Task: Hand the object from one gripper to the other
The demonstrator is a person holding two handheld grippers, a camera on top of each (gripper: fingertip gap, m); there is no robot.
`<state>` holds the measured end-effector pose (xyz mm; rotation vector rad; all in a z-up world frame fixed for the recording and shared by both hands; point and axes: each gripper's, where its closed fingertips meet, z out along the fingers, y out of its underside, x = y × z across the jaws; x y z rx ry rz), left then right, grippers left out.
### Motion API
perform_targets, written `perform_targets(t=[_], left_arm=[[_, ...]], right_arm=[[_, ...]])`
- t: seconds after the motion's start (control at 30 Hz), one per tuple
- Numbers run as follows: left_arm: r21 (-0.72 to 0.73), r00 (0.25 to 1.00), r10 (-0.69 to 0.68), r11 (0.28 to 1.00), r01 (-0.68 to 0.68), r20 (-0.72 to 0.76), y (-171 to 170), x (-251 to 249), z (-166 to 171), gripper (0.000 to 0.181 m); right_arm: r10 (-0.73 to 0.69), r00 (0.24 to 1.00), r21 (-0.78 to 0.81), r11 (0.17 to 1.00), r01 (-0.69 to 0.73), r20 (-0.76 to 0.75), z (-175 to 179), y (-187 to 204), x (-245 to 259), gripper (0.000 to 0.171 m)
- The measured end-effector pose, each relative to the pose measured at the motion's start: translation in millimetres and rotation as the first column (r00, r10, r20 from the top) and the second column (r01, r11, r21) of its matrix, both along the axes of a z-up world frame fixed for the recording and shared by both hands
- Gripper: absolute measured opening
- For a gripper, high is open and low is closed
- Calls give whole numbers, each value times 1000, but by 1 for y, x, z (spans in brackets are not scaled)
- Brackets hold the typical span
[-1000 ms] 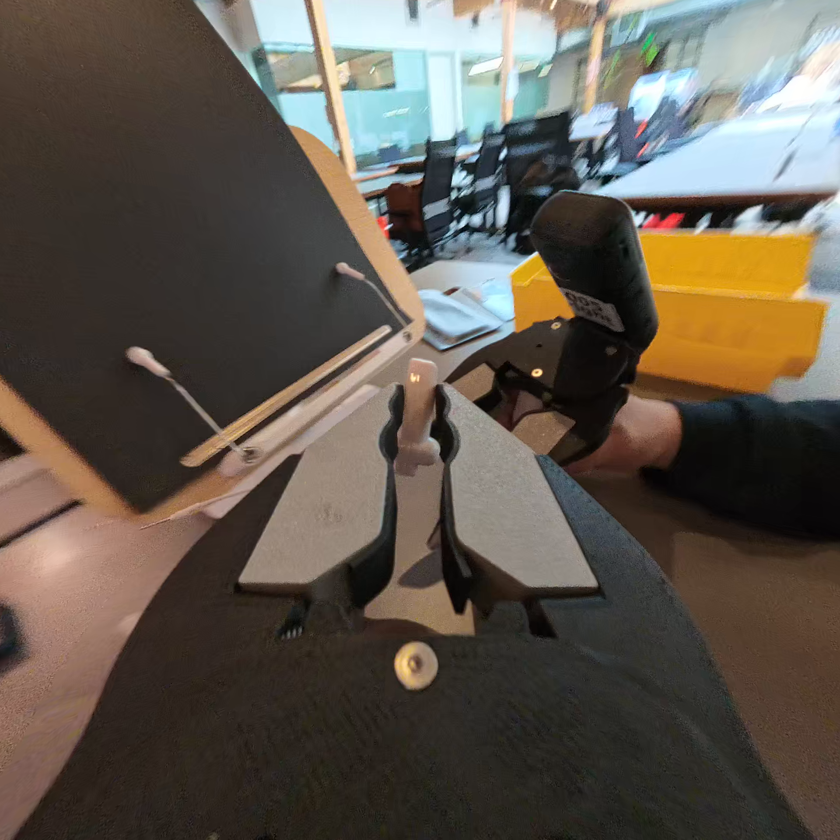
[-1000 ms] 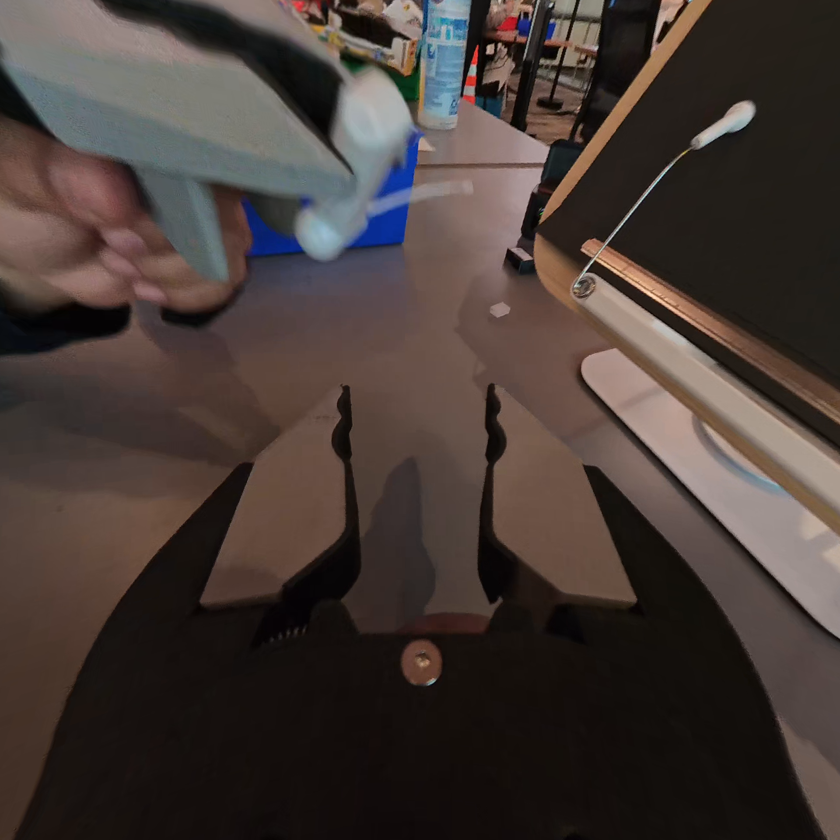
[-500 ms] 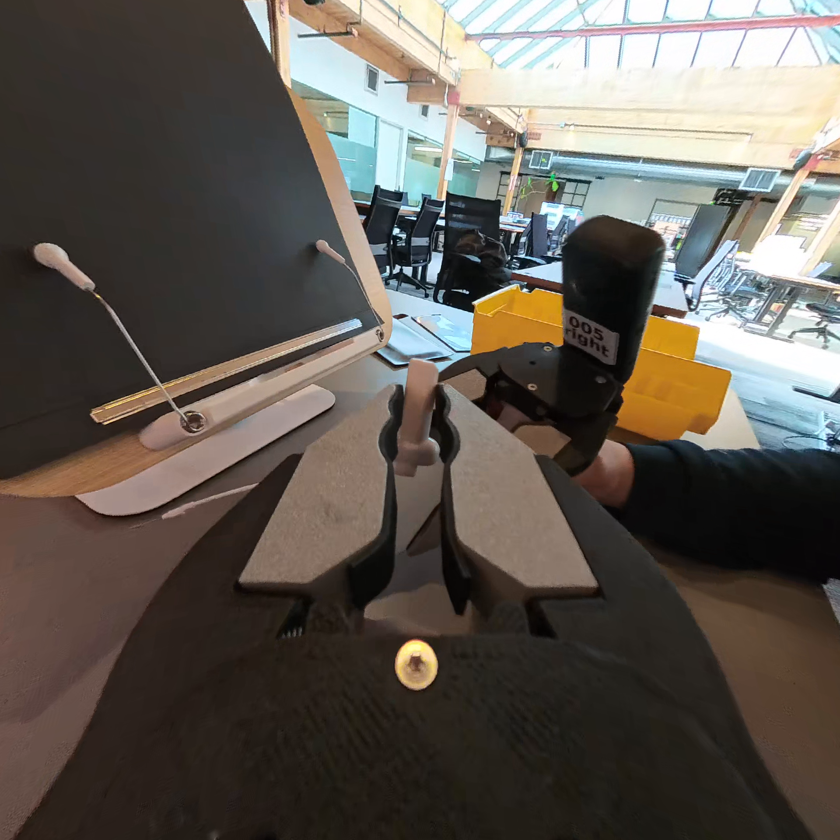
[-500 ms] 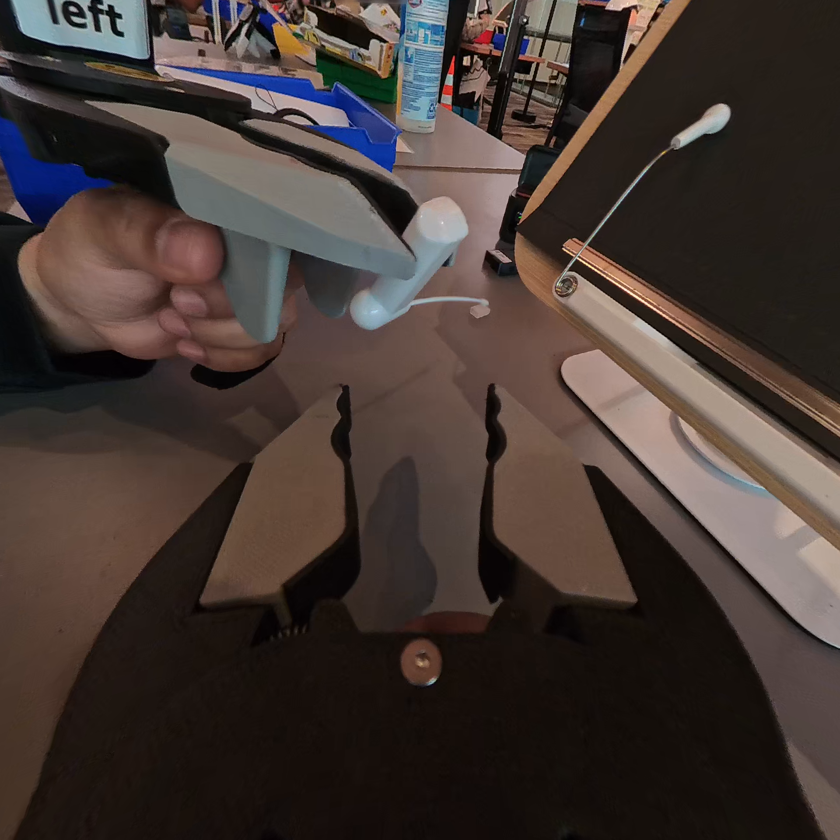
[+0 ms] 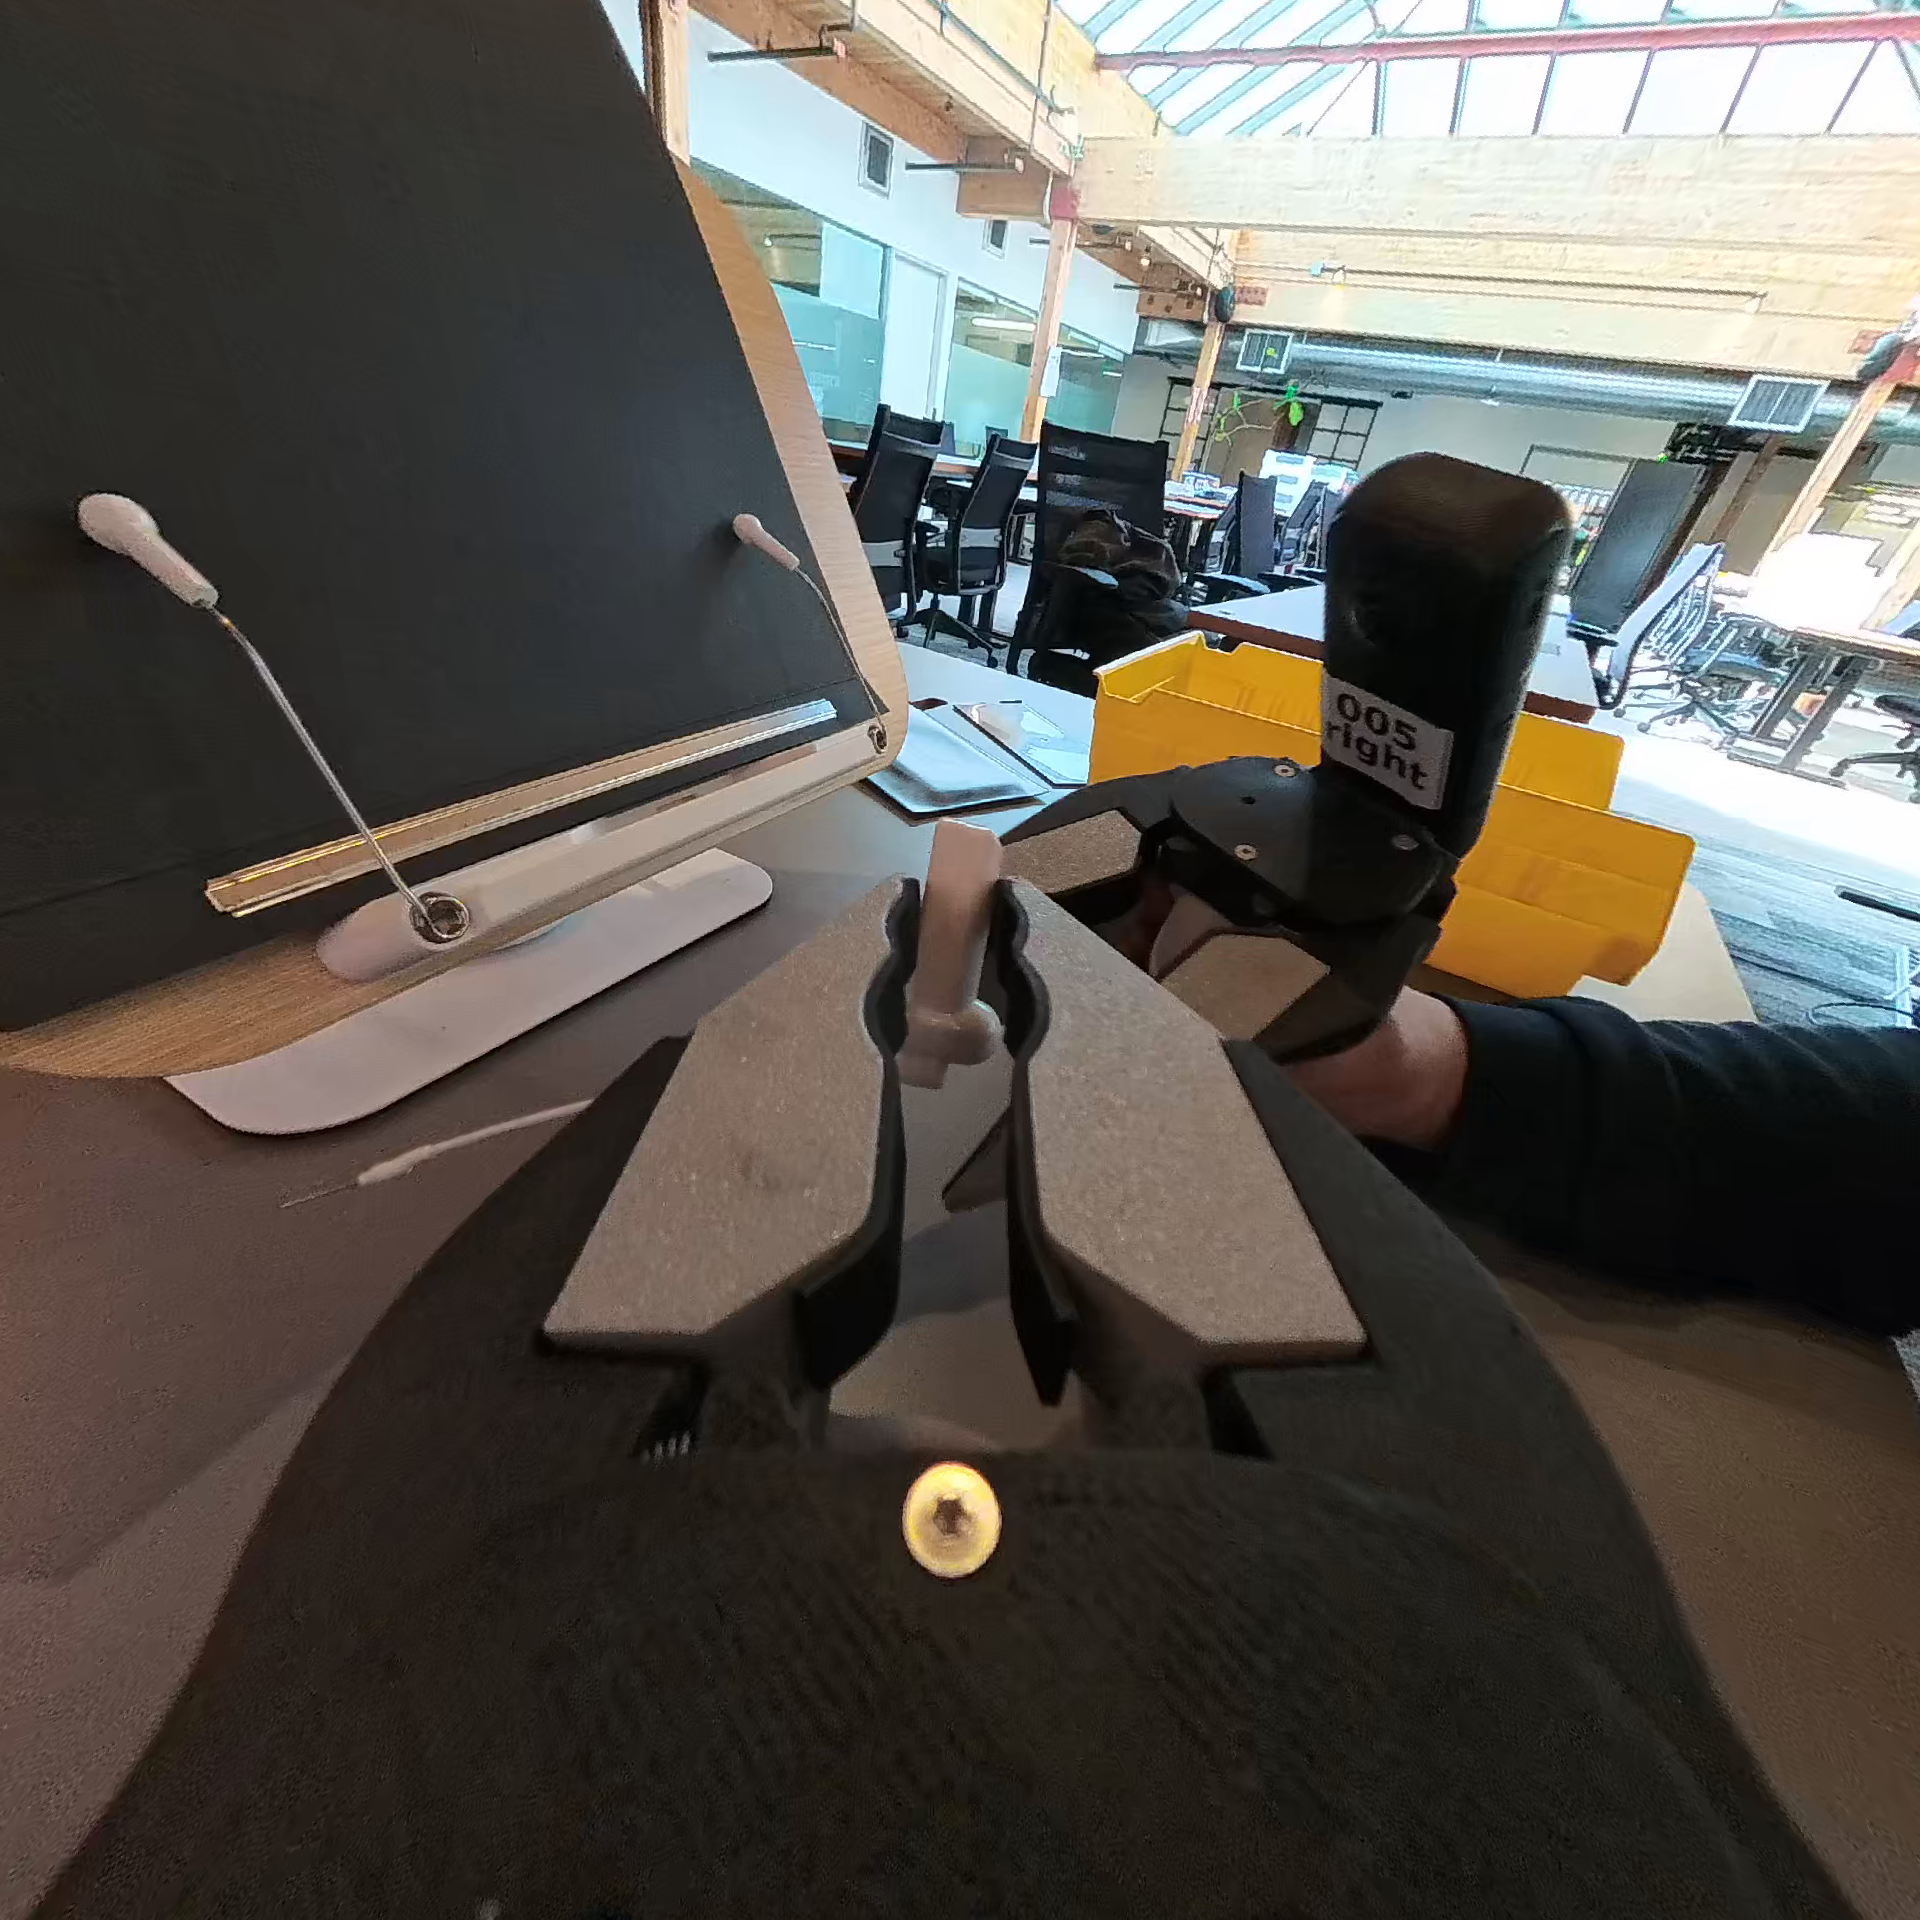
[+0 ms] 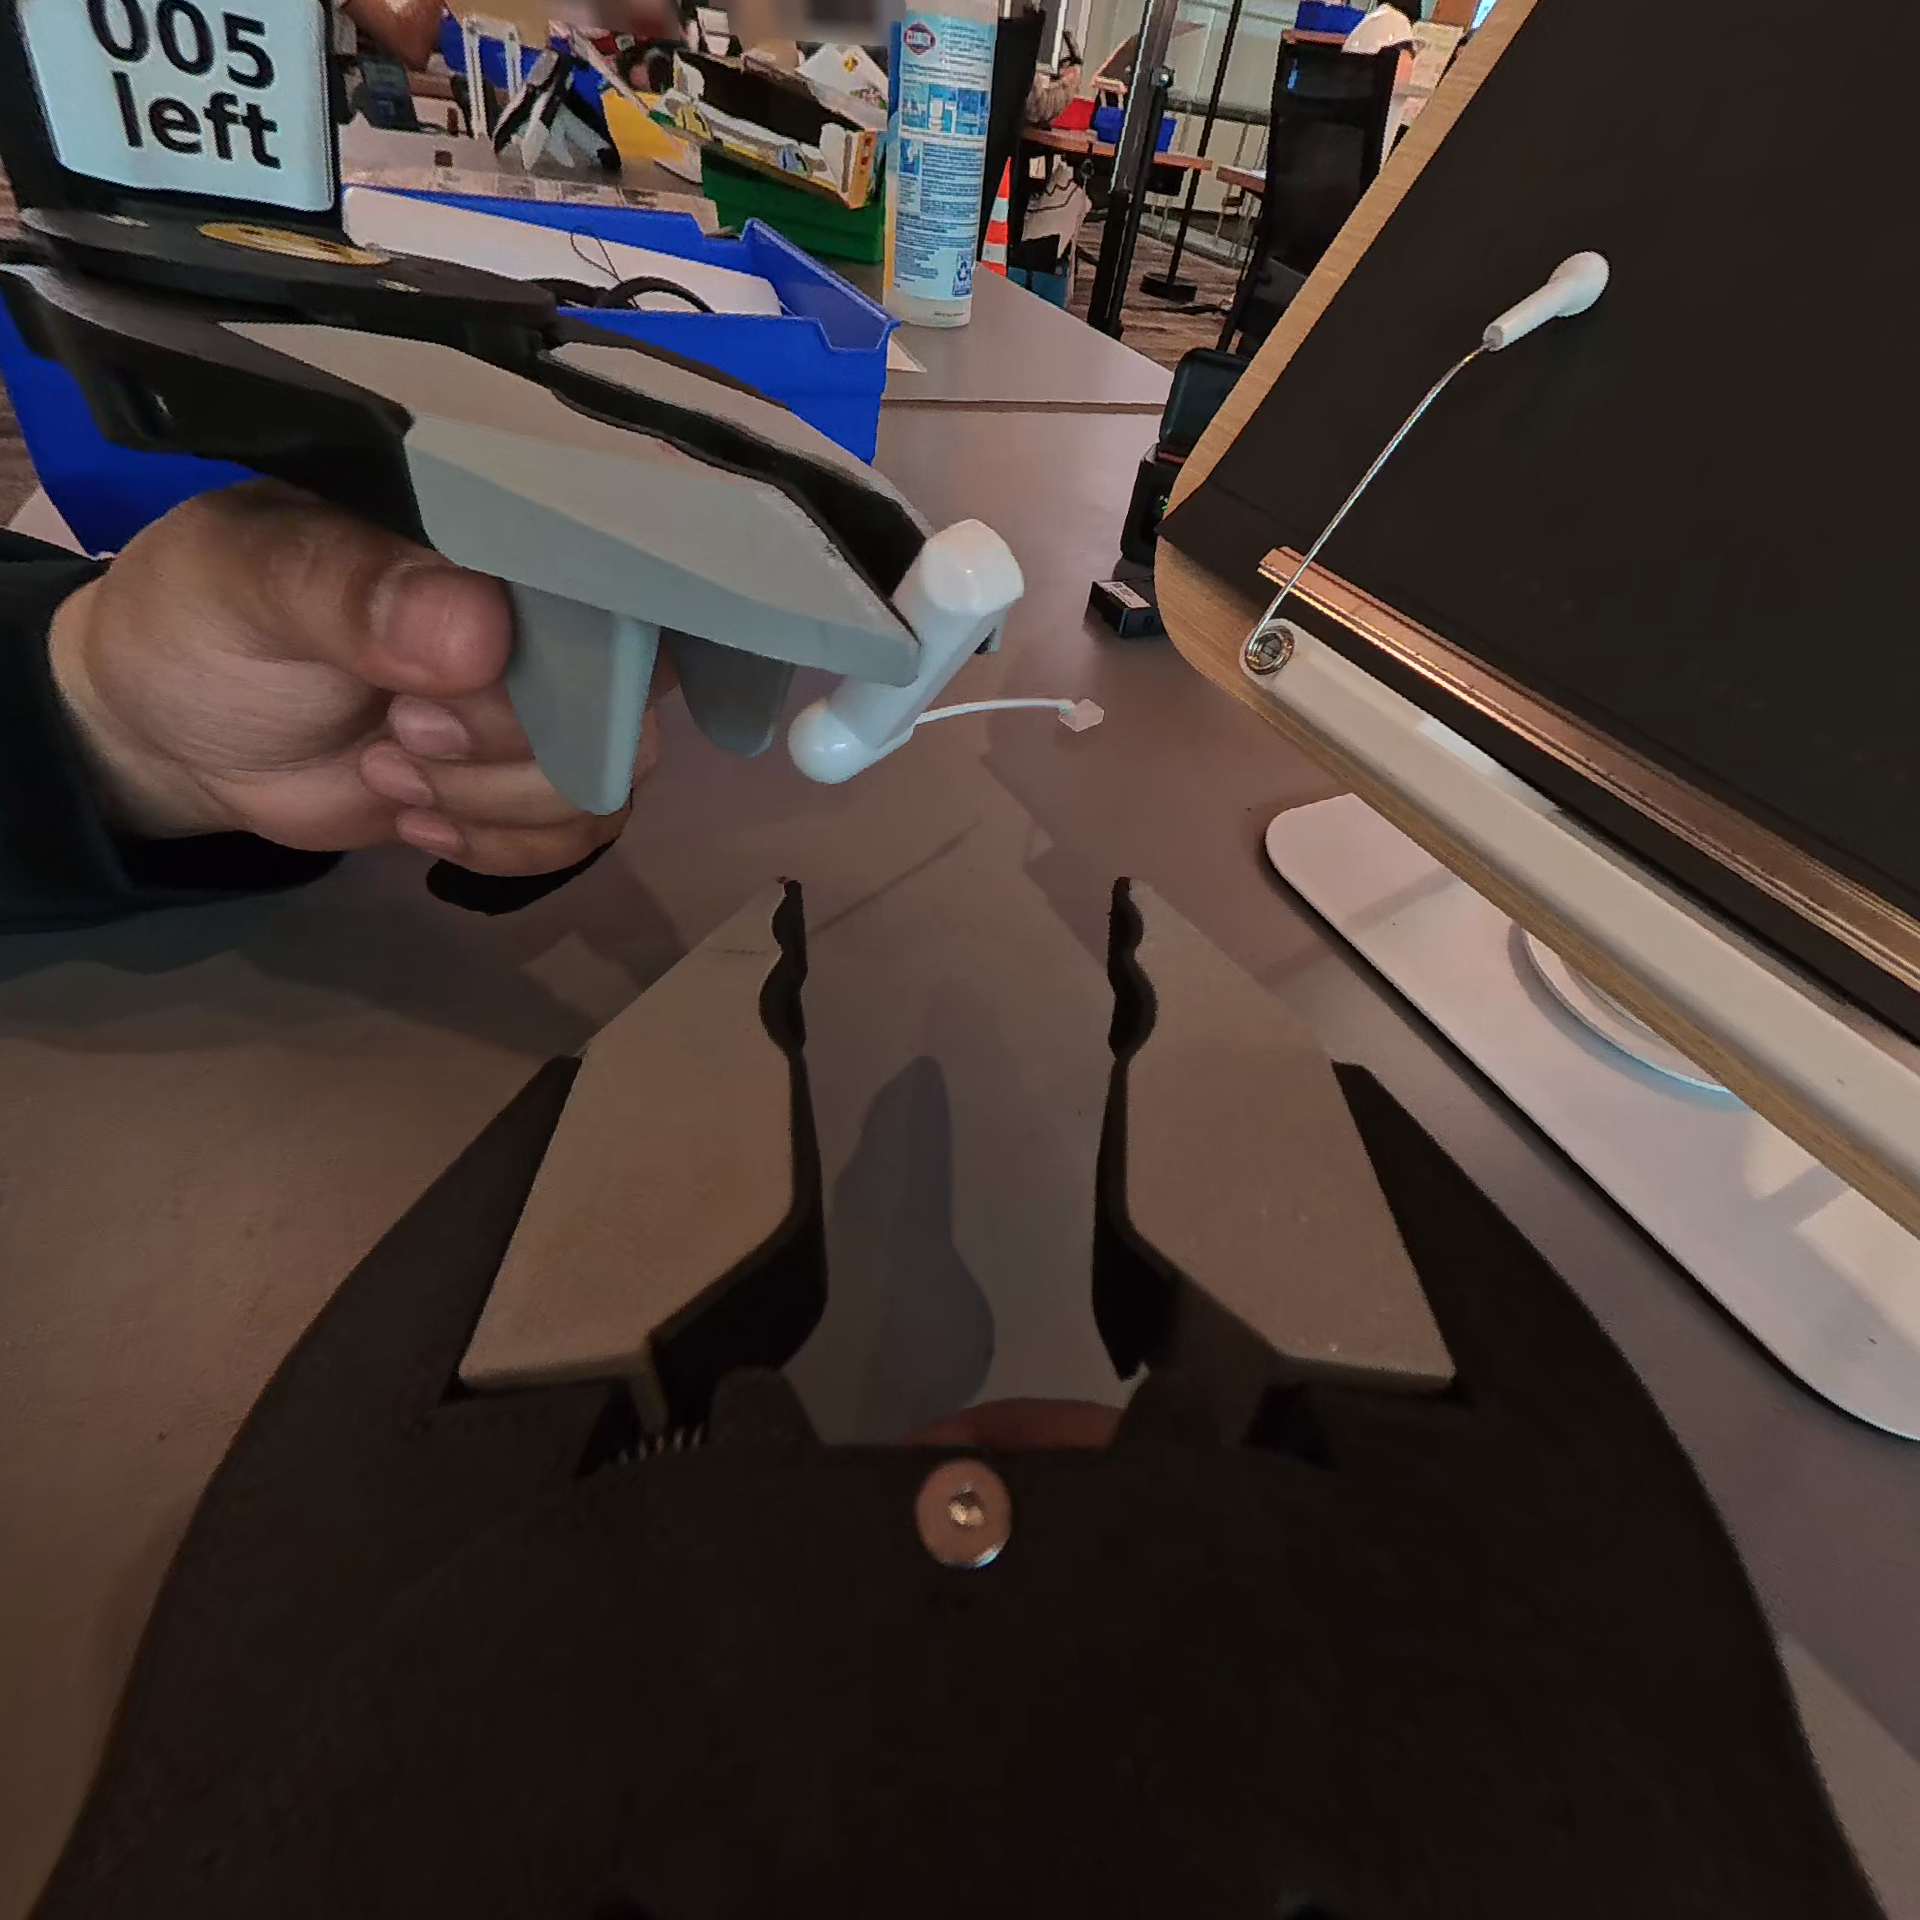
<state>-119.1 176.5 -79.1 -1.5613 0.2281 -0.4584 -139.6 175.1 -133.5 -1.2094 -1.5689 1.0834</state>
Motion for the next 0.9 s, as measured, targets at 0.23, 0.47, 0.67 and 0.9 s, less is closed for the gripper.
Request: perform_targets(t=[0.23, 0.47, 0.67, 0.9], left_arm=[[-9, 1000, 7, 1000, -7, -12, 2, 0, -4, 12], [-5, 1000, 14, 1000, -14, 6, 1, -4, -2, 12], [-13, 998, -19, 1000, 20, 57, -1, -3, 0, 12], [-21, 983, -90, 995, 95, 160, -2, 3, 3, 12]], right_arm=[[-3, 1000, 15, 1000, 2, 6, -1, 0, -1, 55], [-5, 1000, 17, 1000, 5, 5, -1, 0, -1, 55], [-7, 1000, 40, 999, 7, -14, 3, -1, 0, 55], [-22, 994, 39, 999, 26, -103, 25, -4, 4, 53]])
